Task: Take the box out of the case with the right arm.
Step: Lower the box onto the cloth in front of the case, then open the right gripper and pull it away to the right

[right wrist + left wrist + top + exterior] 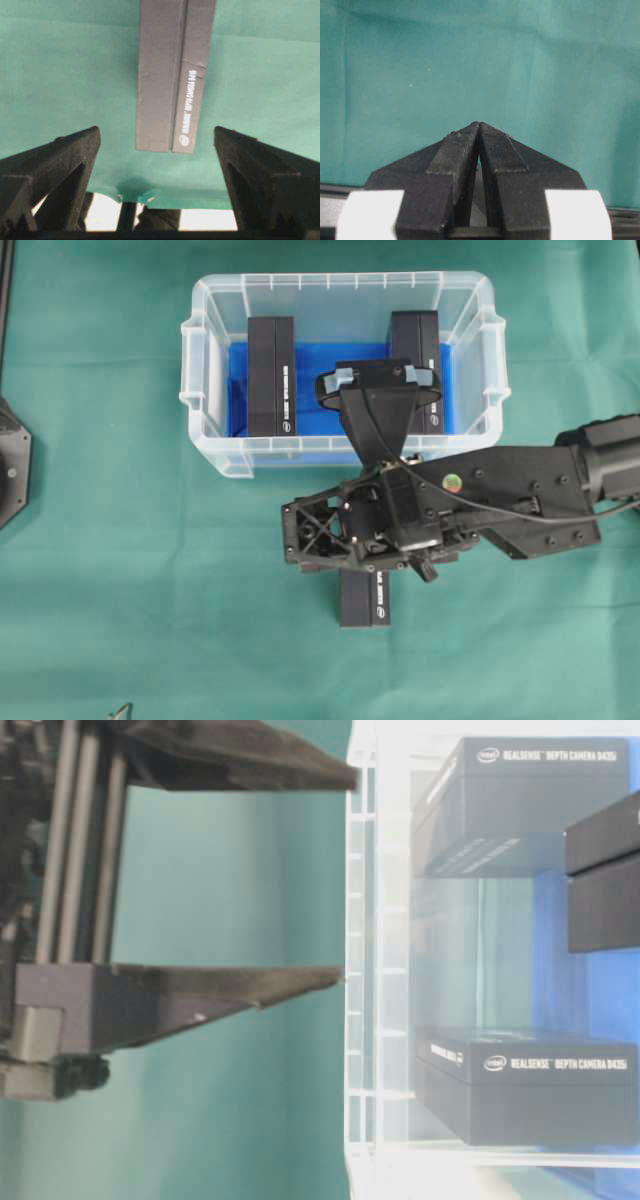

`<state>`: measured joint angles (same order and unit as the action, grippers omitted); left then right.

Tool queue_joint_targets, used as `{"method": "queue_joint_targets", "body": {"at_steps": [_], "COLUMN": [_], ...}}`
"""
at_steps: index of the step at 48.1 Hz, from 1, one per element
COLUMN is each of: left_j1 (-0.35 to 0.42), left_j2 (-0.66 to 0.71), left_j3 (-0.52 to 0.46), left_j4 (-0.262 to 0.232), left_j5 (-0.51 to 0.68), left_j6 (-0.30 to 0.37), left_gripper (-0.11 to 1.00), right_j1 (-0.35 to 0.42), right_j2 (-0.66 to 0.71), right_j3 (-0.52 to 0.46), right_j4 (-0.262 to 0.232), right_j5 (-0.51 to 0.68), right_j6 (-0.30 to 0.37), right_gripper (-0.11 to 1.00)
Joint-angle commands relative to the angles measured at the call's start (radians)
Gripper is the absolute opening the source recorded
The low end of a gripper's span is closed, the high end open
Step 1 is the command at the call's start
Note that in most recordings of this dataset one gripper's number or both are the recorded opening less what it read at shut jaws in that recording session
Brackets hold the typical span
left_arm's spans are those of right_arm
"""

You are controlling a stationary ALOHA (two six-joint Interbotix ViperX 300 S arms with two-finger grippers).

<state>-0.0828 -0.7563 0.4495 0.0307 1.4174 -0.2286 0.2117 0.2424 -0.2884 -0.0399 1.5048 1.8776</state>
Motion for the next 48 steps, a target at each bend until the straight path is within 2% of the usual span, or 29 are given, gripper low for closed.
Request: {"method": "queue_joint_targets", "body": {"at_steps": [1,14,20,30,48], "left_j1": [0.003,0.003,0.003,0.003,0.003], "left_j2": [0.003,0.002,0.000,0.000,0.002], "left_j3": [-0.025,-0.025,-0.023,-0.023,-0.023], "left_j4": [0.003,0.003,0.003,0.003,0.003], "left_j5": [-0.005,-0.005,-0.005,0.000,0.002], "left_j6": [-0.002,-0.003,-0.005,-0.006,0.000], "left_gripper": [0.00,0.00,0.00,0.00,0.00], "right_j1": [0.000,0.002,0.009,0.025,0.086], "right_j2": [-0.040,-0.041,-0.063,-0.158,-0.396], "right_j3": [-0.025,-0.018,0.020,0.166,0.456], "right_j4": [-0.011,-0.025,-0.023,-0.020,-0.020], "right_j5": [0.012,0.018,0.021,-0.041,-0.074], "right_j6": [-0.002,-0.025,-0.021,0.008,0.133], "right_gripper": [0.90,0.90,0.90,0.90,0.90]}}
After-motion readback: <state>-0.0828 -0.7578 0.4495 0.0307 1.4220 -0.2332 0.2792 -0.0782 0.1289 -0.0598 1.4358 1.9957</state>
